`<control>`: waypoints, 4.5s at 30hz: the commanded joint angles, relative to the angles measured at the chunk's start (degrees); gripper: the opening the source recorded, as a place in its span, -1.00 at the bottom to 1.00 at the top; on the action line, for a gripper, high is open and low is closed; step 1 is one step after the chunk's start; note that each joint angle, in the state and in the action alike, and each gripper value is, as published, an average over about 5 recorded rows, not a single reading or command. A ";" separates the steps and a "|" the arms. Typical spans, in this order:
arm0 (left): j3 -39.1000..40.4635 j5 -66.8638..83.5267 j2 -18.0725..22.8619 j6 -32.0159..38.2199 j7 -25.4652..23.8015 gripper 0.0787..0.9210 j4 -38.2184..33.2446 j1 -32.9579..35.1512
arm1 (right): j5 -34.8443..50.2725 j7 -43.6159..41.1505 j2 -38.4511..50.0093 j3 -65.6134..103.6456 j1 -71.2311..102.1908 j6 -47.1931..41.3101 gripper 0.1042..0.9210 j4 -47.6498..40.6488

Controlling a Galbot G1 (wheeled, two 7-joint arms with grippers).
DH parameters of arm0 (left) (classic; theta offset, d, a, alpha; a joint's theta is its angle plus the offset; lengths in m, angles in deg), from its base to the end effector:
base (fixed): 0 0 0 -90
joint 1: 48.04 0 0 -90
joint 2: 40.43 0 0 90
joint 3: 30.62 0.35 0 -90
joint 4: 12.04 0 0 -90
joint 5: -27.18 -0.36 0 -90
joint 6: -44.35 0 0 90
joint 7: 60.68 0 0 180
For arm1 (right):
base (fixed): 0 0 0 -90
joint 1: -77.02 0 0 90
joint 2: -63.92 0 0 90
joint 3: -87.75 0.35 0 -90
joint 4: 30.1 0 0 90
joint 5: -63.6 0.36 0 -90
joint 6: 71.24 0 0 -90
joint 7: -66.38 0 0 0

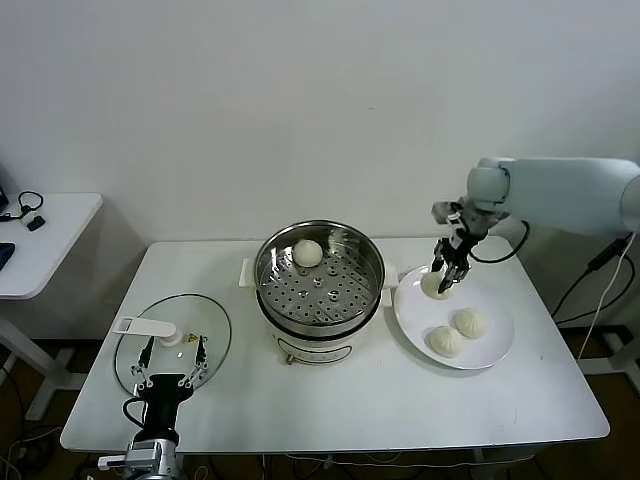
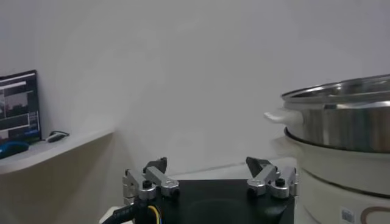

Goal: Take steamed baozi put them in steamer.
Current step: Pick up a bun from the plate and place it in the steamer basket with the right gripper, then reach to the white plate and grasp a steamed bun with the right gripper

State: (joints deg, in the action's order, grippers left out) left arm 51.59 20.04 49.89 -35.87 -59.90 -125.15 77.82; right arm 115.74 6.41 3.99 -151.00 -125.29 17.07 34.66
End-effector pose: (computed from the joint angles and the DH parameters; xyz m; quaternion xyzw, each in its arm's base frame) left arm 0.1435 0.0437 -0.3615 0.0521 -0.9935 -0.0971 0.0293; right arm 0.5871 -0.1061 -0.0600 0.5593 -0.5019 0.4942 0.4371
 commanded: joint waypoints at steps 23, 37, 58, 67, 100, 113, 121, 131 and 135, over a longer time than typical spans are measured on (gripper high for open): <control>1.80 -0.67 0.09 -0.68 -0.69 0.77 -2.35 0.57 | 14.74 1.75 -22.51 8.63 -9.33 -8.08 -0.05 2.43; 1.37 -0.48 -0.51 -0.63 -0.73 0.77 -2.52 0.99 | 16.88 5.11 -26.84 11.10 1.80 -10.94 -0.05 -4.44; 0.78 -0.32 -0.37 -0.74 -0.75 0.77 -2.08 0.86 | 13.90 6.69 -30.14 12.40 8.63 -11.03 -0.03 -10.72; 0.79 -0.34 -0.27 -0.89 -0.78 0.77 -2.56 0.93 | 13.02 7.34 -29.98 12.58 9.13 -10.82 0.04 -10.79; 1.71 -1.40 0.27 -1.21 -0.82 0.77 -3.23 1.49 | 11.14 2.21 -12.12 5.66 -8.79 -8.56 0.76 7.64; 1.85 -1.72 0.12 -1.04 -0.60 0.77 -3.36 2.08 | 4.61 -0.71 1.60 -0.07 -13.83 -4.55 0.76 14.66; 1.47 -1.88 0.18 -0.79 -0.45 0.77 -3.56 2.67 | -1.41 -0.70 7.33 -2.68 -12.09 -3.29 0.76 16.77; 1.44 -2.37 0.81 0.02 -0.19 0.77 -2.68 2.87 | -6.96 2.17 11.80 -2.67 -6.52 -4.01 0.76 17.29; 1.59 -2.51 0.90 0.24 -0.09 0.77 -2.34 2.94 | -8.61 3.62 12.90 -1.24 -3.41 -4.86 0.76 16.64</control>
State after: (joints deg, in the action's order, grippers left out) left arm 53.06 17.64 50.69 -35.84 -60.05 -127.91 80.69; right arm 112.00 8.14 12.42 -152.50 -133.20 12.47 50.44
